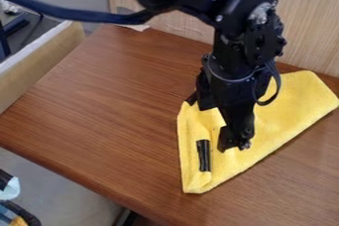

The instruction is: Unfold the cloth from left to right

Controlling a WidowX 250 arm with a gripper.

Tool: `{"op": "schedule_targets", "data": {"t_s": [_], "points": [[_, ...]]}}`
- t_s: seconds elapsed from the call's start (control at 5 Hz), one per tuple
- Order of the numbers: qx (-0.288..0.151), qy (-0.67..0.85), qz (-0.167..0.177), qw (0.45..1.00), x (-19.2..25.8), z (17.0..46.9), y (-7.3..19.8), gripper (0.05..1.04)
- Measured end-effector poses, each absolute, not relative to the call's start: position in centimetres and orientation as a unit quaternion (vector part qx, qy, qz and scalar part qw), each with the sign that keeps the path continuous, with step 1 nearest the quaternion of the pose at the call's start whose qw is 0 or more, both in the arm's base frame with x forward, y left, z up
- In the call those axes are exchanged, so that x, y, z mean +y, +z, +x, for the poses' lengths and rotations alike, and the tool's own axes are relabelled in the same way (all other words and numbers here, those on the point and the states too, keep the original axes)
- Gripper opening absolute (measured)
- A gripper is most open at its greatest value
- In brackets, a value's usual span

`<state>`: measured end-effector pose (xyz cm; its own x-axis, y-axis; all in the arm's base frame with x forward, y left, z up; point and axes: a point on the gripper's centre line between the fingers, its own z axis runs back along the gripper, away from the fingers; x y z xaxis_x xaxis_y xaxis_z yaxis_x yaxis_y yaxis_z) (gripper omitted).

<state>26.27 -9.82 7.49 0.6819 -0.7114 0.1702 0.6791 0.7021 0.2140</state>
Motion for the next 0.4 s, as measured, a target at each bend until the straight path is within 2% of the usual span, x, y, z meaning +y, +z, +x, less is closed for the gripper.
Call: {"op": "schedule_targets", "data": {"t_s": [0.4], "points": [[-0.101, -0.334, 0.061, 0.935, -9.1, 30.0, 5.8, 1.0]]}}
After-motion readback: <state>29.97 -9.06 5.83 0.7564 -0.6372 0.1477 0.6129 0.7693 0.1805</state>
